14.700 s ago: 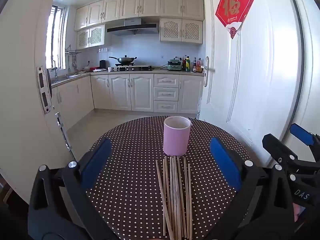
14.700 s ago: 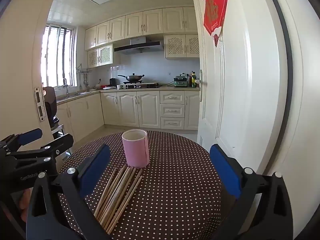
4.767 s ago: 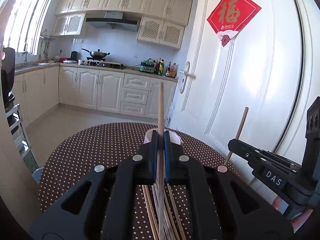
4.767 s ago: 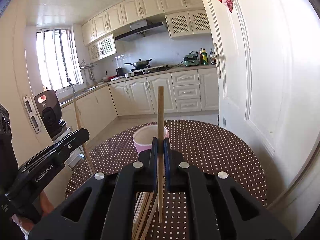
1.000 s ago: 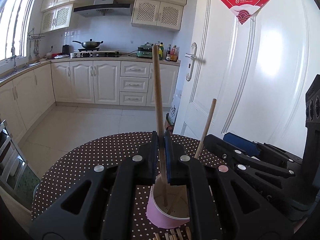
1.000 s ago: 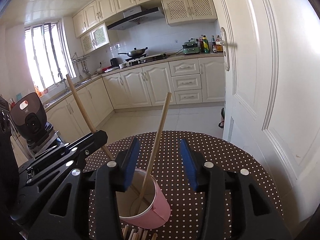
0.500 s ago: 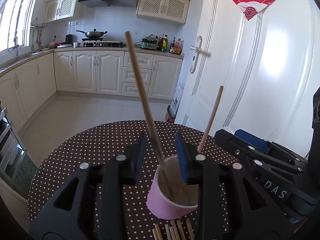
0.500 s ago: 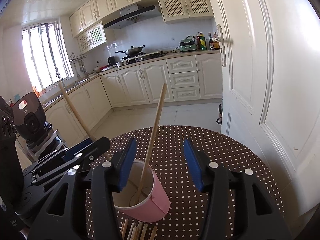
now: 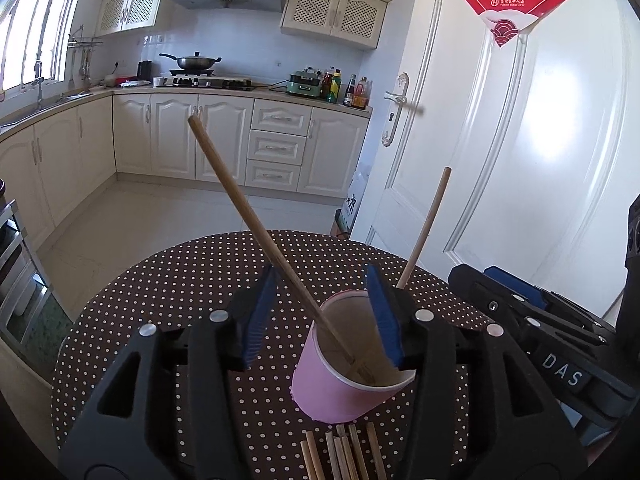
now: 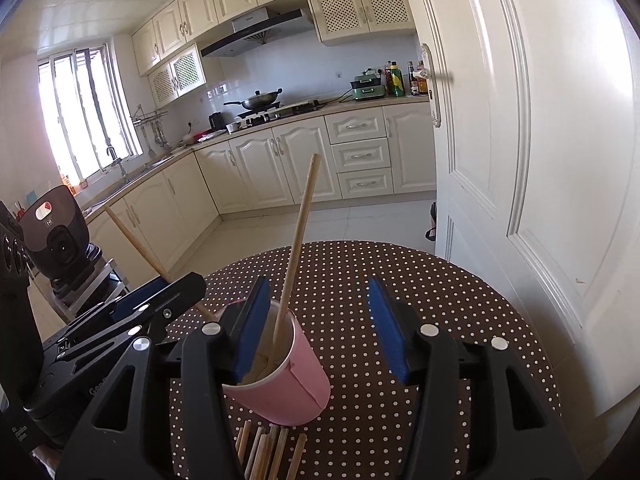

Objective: Organize utensils
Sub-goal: 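Raise the open left tool away from the cup back toward the chopsticks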

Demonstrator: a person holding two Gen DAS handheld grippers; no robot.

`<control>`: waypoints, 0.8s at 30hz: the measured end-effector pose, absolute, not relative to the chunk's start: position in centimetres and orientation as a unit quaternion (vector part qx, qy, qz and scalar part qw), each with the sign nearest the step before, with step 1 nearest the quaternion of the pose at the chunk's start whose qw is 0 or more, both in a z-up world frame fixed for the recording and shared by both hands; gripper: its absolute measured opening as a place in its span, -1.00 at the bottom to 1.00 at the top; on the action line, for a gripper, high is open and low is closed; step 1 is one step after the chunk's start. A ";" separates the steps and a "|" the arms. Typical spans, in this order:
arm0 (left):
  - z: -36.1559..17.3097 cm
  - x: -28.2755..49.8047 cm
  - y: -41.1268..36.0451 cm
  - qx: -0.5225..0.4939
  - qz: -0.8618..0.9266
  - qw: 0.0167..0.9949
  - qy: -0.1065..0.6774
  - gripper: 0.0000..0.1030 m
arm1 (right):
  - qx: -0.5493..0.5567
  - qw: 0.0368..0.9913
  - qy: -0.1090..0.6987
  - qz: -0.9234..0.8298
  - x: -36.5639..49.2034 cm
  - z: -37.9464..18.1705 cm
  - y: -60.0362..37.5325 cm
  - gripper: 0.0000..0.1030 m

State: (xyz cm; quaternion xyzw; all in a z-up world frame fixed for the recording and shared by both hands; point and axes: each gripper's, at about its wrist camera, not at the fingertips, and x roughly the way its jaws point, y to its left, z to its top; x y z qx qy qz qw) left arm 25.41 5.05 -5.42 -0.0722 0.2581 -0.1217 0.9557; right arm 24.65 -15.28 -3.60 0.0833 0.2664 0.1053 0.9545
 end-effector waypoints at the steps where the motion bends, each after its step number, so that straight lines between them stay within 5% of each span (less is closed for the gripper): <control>1: -5.5 25.2 5.1 -0.073 -0.122 0.956 0.257 -0.09 | 0.083 0.954 0.267 0.105 24.5 -3.6 -15.3 -0.05; 16: -5.2 22.3 5.4 -0.072 -0.108 0.960 0.250 0.01 | 0.080 0.954 0.271 0.103 22.2 -4.0 -15.6 0.03; 24: -5.7 20.2 5.0 -0.064 -0.099 0.961 0.248 0.09 | 0.076 0.955 0.267 0.102 20.4 -4.2 -15.7 0.23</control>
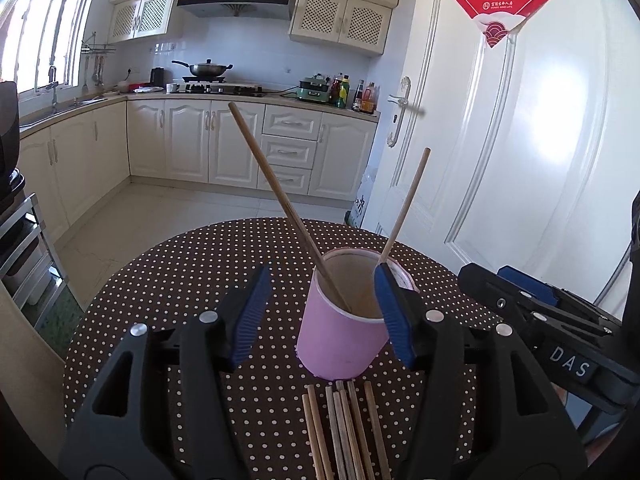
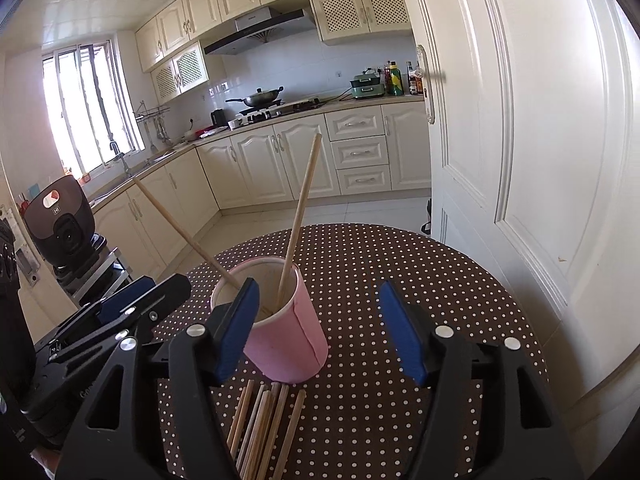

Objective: Organize utensils
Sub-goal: 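Raise the open left tool away from the cup back toward the chopsticks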

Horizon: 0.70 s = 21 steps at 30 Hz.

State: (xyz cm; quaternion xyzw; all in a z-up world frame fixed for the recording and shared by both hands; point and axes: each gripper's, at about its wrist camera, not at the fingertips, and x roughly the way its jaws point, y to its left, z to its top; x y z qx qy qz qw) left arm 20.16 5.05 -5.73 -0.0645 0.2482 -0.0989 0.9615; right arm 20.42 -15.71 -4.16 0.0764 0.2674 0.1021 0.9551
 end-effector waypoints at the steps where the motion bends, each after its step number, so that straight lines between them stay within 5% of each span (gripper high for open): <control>1: -5.9 19.9 5.1 -0.064 -0.099 0.961 0.249 0.09 | 0.075 0.955 0.267 0.102 20.2 -4.2 -15.7 0.26; 21: -9.2 17.4 6.6 -0.062 -0.064 0.957 0.274 0.20 | 0.059 0.949 0.299 0.085 18.7 -7.3 -15.7 0.81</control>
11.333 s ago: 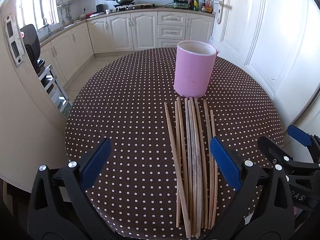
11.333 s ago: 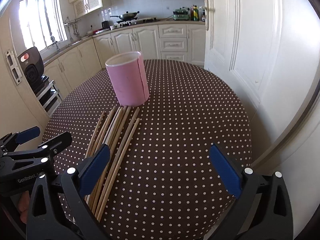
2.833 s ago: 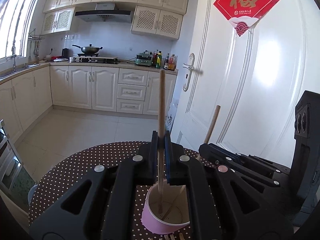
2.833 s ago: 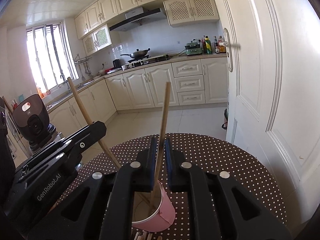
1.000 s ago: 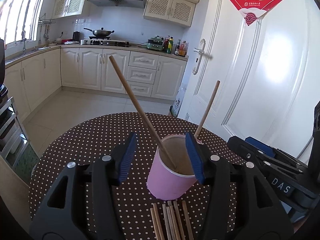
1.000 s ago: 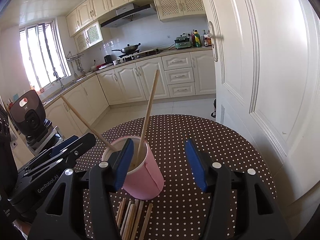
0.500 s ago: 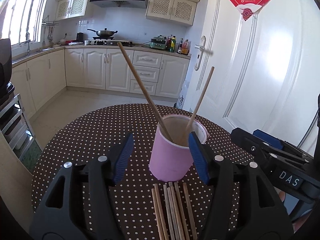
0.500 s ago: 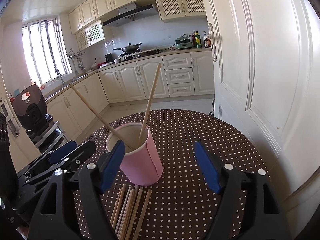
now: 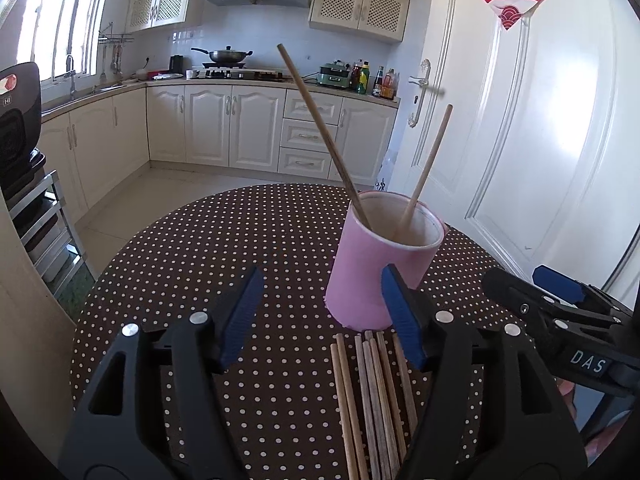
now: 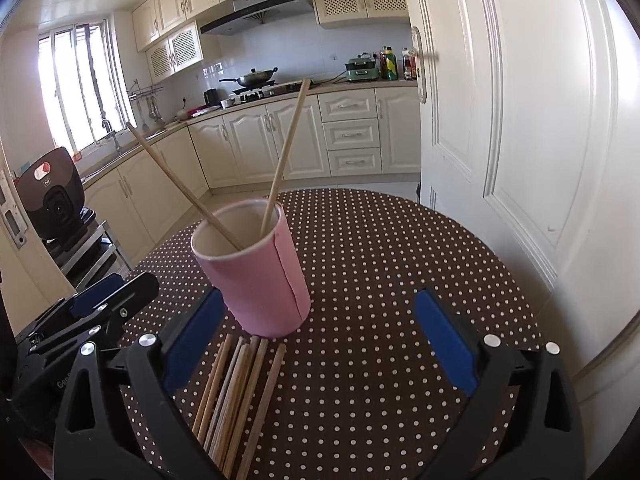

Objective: Organize utensils
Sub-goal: 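Raise the open left tool away from the cup back toward the chopsticks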

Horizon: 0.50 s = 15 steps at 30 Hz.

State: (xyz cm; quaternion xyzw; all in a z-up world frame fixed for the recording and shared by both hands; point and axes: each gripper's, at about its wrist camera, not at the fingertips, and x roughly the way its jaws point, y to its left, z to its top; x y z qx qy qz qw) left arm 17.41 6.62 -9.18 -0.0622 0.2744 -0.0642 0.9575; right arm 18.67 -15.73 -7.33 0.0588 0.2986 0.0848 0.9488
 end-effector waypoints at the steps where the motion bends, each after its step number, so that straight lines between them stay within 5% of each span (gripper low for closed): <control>1: -9.4 17.4 6.7 -0.062 -0.064 0.956 0.279 0.20 | 0.060 0.947 0.303 0.084 18.7 -7.6 -15.8 0.82; 15: -12.3 15.5 6.9 -0.047 -0.051 0.946 0.317 0.29 | 0.047 0.926 0.368 0.065 18.3 -11.2 -15.4 0.82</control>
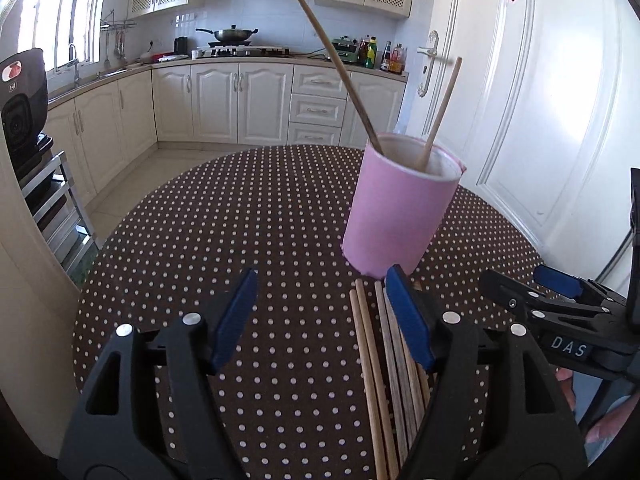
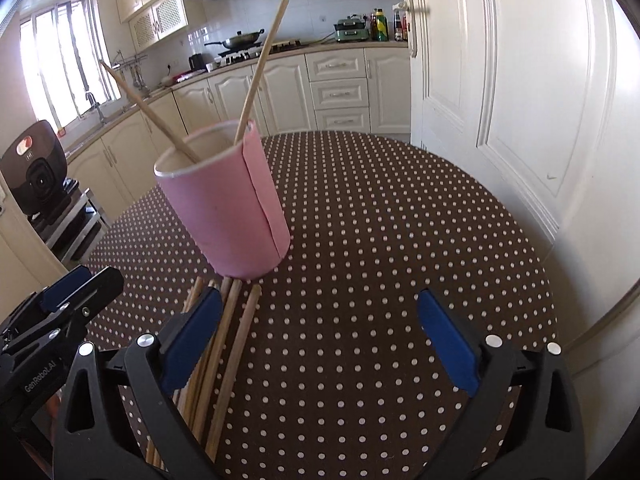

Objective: Organize utensils
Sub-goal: 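Raise the open left tool away from the cup back toward the chopsticks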

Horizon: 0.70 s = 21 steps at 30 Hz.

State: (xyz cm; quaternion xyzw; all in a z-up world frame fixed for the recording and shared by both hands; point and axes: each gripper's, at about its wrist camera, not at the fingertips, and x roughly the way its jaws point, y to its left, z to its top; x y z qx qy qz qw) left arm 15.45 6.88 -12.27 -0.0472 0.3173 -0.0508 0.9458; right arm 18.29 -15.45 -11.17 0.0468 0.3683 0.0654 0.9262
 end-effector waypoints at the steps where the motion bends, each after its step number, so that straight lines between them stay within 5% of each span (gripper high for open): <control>1: -12.5 15.3 6.9 -0.047 -0.049 0.945 0.320 0.29 | 0.045 0.925 0.372 0.066 18.2 -11.4 -15.4 0.82; 21: -15.1 15.2 8.2 -0.059 -0.057 0.921 0.380 0.30 | 0.024 0.905 0.419 0.063 17.6 -14.1 -14.2 0.82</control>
